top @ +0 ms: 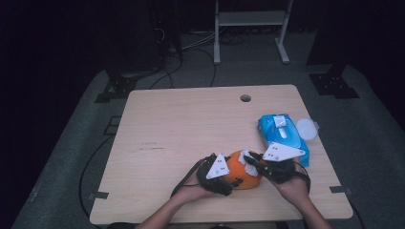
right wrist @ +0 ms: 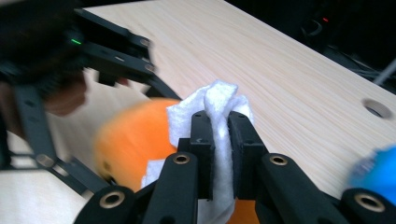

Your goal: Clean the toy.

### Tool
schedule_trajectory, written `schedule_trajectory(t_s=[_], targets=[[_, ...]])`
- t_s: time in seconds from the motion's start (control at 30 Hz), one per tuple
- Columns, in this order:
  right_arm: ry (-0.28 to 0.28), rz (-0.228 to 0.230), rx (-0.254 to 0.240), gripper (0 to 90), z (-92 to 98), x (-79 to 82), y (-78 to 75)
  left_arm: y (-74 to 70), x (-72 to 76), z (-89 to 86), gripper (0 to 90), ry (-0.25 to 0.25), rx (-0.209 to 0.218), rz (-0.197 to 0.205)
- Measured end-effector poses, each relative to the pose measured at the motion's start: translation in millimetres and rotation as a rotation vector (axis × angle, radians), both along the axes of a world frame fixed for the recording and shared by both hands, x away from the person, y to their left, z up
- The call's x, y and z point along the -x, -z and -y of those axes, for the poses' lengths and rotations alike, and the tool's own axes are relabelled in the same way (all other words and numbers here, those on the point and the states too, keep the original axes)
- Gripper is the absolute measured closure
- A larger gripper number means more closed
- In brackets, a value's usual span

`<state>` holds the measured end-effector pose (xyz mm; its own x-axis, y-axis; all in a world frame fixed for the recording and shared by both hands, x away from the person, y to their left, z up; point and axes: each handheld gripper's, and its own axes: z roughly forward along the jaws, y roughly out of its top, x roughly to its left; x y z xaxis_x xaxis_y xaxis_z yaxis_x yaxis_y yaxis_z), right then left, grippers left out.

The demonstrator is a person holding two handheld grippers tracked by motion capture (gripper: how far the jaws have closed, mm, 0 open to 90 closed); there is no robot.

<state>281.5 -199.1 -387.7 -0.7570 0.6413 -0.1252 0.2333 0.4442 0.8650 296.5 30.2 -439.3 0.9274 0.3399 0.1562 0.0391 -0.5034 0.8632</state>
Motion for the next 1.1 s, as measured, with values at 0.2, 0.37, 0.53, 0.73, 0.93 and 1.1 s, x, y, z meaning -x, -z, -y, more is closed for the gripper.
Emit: schedule_trajectory(t_s=[0.2, 0.37, 0.53, 0.73, 0.93, 1.1], targets=[[-0.073, -0.011, -0.006, 80.8, -16.5, 8.8, 2.3, -0.7, 1.8, 3.0, 21.3, -0.009, -0.017, 0.012], [-0.152, -0.013, 0.039, 80.8, -40.3, 17.0, 5.7, -0.3, 1.2, 0.9, 21.3, -0.008, -0.033, 0.015], [-0.077, -0.009, 0.022, 80.8, -16.2, 5.9, 2.3, 1.8, -2.4, -1.5, 21.5, -0.015, -0.013, -0.004], [-0.020, -0.043, -0.016, 80.9, 4.4, -2.8, 6.9, -0.8, -7.3, -3.2, 18.0, -0.010, 0.003, -0.065], [-0.069, -0.040, -0.019, 80.9, -11.1, 4.0, 7.6, -1.7, -10.8, -7.1, 21.3, -0.028, 0.006, -0.100], [-0.018, -0.040, -0.010, 80.8, 3.7, -2.2, 7.1, 0.9, -13.4, -11.6, 22.8, -0.036, 0.007, -0.111]])
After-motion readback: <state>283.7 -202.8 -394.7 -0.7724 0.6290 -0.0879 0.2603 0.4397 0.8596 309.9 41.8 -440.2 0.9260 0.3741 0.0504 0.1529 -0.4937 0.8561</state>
